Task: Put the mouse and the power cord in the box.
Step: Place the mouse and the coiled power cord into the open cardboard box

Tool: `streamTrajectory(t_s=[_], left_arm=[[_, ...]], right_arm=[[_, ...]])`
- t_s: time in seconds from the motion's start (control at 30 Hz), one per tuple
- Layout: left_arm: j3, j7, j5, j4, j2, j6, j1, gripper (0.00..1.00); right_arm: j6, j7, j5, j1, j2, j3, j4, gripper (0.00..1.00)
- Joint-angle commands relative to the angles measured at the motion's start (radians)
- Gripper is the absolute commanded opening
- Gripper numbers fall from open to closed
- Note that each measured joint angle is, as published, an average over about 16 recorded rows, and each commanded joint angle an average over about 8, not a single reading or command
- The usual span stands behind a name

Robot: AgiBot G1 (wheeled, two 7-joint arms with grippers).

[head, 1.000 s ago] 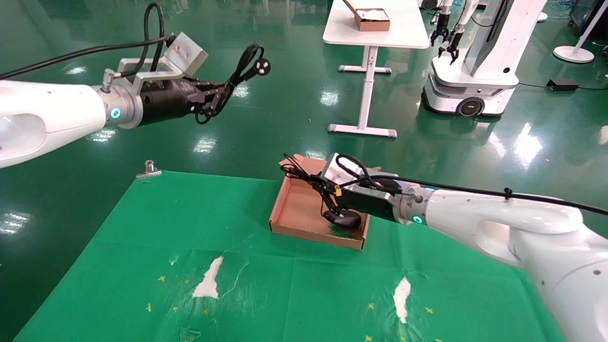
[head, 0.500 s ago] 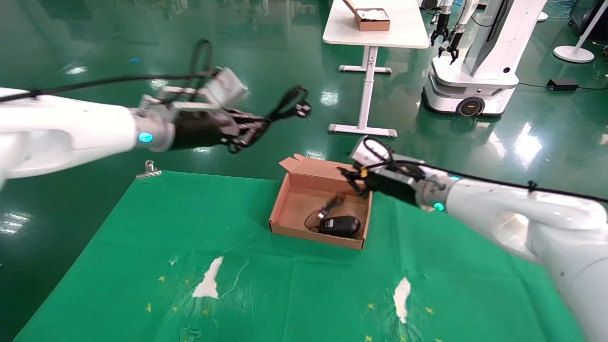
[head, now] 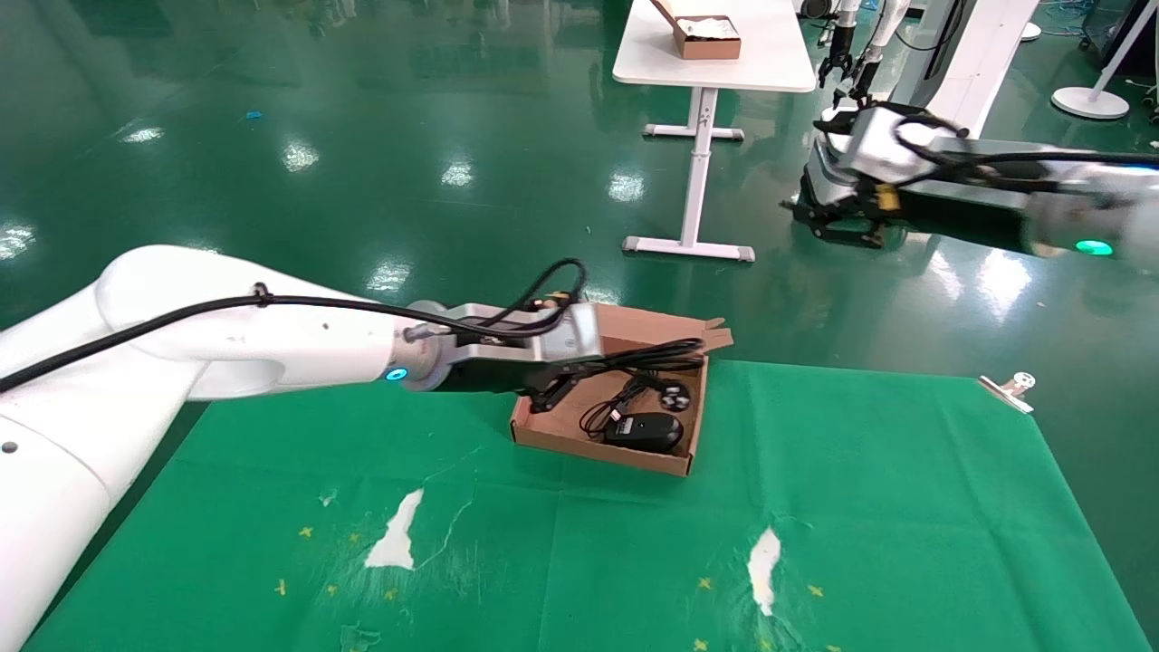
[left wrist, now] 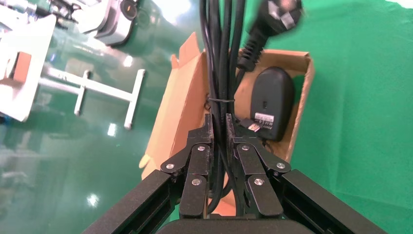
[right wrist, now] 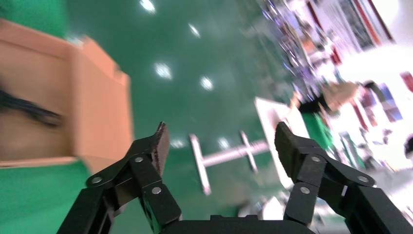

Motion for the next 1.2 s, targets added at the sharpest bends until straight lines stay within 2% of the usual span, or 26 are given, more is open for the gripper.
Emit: streamTrajectory(t_s=[0.03,0.1,0.13,0.17,0.37,0.4,0.43,0.8,1.2], left_arm=[[0.047,-0.004,0.01,-0.047,-0.001,0.018,0.007,0.0],[0.073,-0.041,-0.001,-0.063,0.0,-0.005,0.012,0.0],[0.081,-0.057,-0.006,-0.067,0.0,-0.015,0.014,0.06],[0.093,-0.078,-0.011,-0.073,0.0,-0.027,0.016,0.16],[0.136,-0.14,-0.02,-0.089,0.003,-0.071,0.02,0.91],[0.141,-0.145,-0.02,-0.091,0.003,-0.075,0.02,0.97],[0.14,-0.142,-0.02,-0.09,0.003,-0.076,0.02,1.0],[0.108,-0.131,-0.036,-0.094,-0.012,-0.049,0.029,1.0],[-0.021,-0.182,-0.183,-0.246,-0.153,0.081,0.153,1.0]], right_arm=[[-0.097,-0.002,-0.004,0.023,0.041,-0.004,0.007,1.0],[-0.156,0.0,-0.005,0.032,0.054,-0.007,0.003,1.0],[-0.176,0.001,-0.006,0.034,0.057,-0.008,0.001,1.0],[-0.195,0.0,-0.006,0.038,0.06,-0.009,-0.002,1.0],[-0.236,-0.005,-0.008,0.052,0.068,-0.012,-0.013,1.0],[-0.24,-0.006,-0.009,0.053,0.069,-0.012,-0.014,1.0],[-0.238,-0.006,-0.009,0.053,0.068,-0.012,-0.014,1.0],[-0.22,0.018,0.002,0.028,0.071,-0.004,0.013,1.0],[-0.271,0.207,0.096,-0.132,0.147,0.056,0.238,1.0]])
